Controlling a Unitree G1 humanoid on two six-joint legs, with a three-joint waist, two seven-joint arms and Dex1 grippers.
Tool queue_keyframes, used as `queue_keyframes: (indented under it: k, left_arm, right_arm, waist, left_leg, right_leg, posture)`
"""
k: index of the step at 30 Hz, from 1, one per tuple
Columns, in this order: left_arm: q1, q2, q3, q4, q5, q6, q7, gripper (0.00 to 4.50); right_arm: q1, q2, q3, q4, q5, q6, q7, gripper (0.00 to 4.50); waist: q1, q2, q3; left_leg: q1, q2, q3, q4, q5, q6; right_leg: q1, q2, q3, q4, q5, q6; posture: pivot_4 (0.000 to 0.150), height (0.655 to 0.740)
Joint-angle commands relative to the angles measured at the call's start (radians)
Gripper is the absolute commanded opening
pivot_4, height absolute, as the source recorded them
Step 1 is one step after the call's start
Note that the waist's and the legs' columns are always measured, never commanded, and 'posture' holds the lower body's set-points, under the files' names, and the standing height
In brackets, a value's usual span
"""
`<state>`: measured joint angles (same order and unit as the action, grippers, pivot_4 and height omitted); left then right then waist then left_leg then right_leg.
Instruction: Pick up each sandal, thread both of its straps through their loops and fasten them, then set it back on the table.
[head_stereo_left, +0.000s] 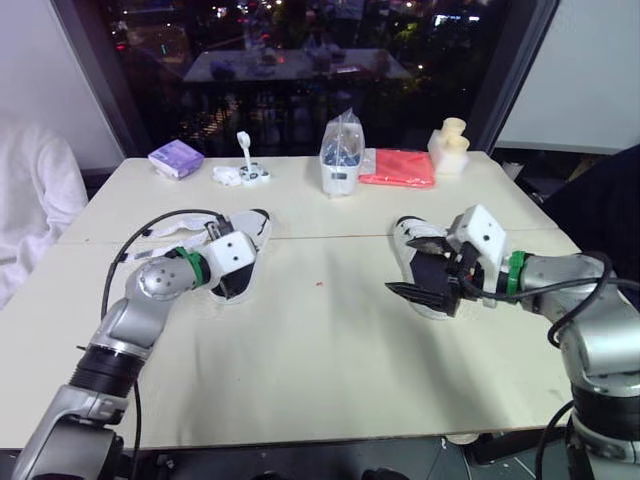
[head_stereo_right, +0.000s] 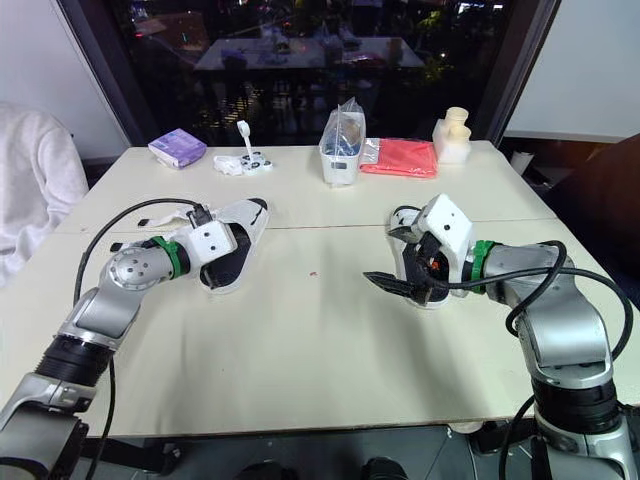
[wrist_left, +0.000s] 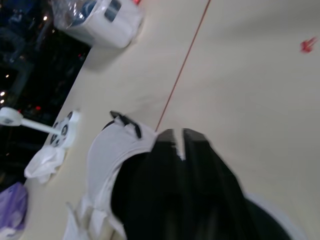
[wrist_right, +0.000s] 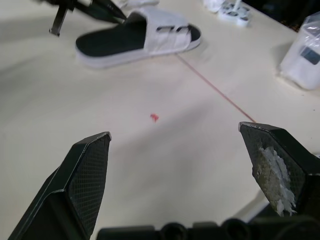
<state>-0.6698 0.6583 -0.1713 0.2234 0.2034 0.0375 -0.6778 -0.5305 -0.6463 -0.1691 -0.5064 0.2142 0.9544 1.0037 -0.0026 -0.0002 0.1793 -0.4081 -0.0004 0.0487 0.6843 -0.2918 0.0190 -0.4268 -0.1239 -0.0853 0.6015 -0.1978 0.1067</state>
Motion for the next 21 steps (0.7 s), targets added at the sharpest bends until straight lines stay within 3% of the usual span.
queue_keyframes:
  k: [1, 5, 6, 12, 21]
  left_arm:
    - [-0.080, -0.001, -0.036, 0.085, 0.099, -0.047, 0.073, 2.25]
    - [-0.143, -0.013, -0.081, 0.186, 0.178, -0.100, 0.131, 4.22]
    - [-0.163, -0.018, -0.097, 0.218, 0.207, -0.114, 0.151, 4.44]
    - [-0.256, -0.047, -0.160, 0.396, 0.307, -0.171, 0.246, 4.44]
    - [-0.460, -0.171, -0.249, 0.824, 0.420, -0.215, 0.485, 4.44]
  right_arm:
    - [-0.018, -0.004, 0.001, -0.032, 0.049, 0.009, -0.060, 4.50]
    - [-0.012, -0.021, 0.024, -0.037, 0.079, 0.008, -0.101, 4.50]
    - [-0.011, -0.025, 0.031, -0.036, 0.080, 0.003, -0.111, 4.50]
    - [0.000, -0.051, 0.057, -0.037, 0.104, -0.012, -0.158, 4.50]
    - [0.010, -0.076, 0.077, -0.023, 0.125, -0.032, -0.212, 4.50]
  waist:
    - [0.008, 0.000, 0.000]
    - [0.014, 0.000, 0.000]
    - [0.014, 0.000, 0.000]
    - [0.015, -0.001, 0.000]
    - [0.016, -0.002, 0.001]
  left_leg:
    - [0.000, 0.000, 0.000, 0.000, 0.000, 0.000]
    - [0.000, 0.000, 0.001, 0.000, 0.000, 0.000]
    - [0.000, 0.000, 0.002, 0.000, 0.000, 0.000]
    - [-0.001, -0.001, 0.003, 0.000, 0.000, 0.000]
    - [-0.001, -0.001, 0.004, 0.000, 0.000, 0.001]
  right_leg:
    - [0.000, 0.000, 0.000, 0.000, 0.000, 0.000]
    - [0.000, 0.000, 0.000, 0.000, 0.000, 0.000]
    - [0.000, 0.000, 0.000, 0.000, 0.000, 0.000]
    - [0.000, 0.000, 0.000, 0.000, 0.000, 0.000]
    - [0.000, 0.000, 0.000, 0.000, 0.000, 0.001]
  posture:
    - [0.150, 0.7400]
    - [0.150, 0.7400]
    - [0.150, 0.7400]
    - [0.150, 0.7400]
    - [0.150, 0.7400]
